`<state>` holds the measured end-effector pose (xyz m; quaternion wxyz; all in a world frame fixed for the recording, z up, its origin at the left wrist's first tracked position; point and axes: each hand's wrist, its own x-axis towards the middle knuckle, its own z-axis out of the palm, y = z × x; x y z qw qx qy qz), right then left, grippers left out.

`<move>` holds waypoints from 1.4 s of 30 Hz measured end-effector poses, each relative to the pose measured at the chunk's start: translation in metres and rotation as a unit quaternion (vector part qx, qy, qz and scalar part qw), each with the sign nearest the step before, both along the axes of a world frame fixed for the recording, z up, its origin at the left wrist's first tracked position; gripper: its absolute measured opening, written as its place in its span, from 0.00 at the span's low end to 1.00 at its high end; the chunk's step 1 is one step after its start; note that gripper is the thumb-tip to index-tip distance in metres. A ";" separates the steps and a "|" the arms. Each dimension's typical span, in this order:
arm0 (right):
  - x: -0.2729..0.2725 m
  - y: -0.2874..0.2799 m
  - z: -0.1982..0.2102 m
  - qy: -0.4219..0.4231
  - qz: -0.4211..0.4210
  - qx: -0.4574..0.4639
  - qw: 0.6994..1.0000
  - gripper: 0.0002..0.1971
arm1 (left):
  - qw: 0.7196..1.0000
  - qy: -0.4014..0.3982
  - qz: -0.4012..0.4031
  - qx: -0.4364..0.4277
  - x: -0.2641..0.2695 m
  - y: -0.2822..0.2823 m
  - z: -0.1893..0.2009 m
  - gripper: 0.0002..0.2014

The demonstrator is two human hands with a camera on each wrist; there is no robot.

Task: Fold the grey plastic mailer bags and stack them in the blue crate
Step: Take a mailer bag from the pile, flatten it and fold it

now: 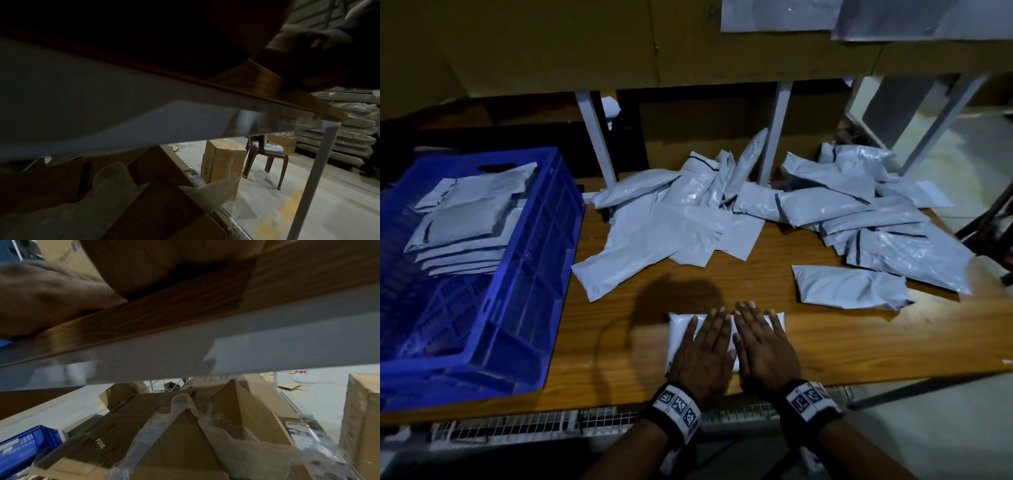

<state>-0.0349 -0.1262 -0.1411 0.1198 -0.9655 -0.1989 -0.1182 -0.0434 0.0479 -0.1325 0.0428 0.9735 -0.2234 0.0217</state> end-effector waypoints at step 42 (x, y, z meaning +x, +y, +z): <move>0.040 -0.007 0.100 0.229 0.043 -0.027 0.972 0.34 | 0.977 0.171 0.055 -0.114 0.045 0.052 0.073 0.36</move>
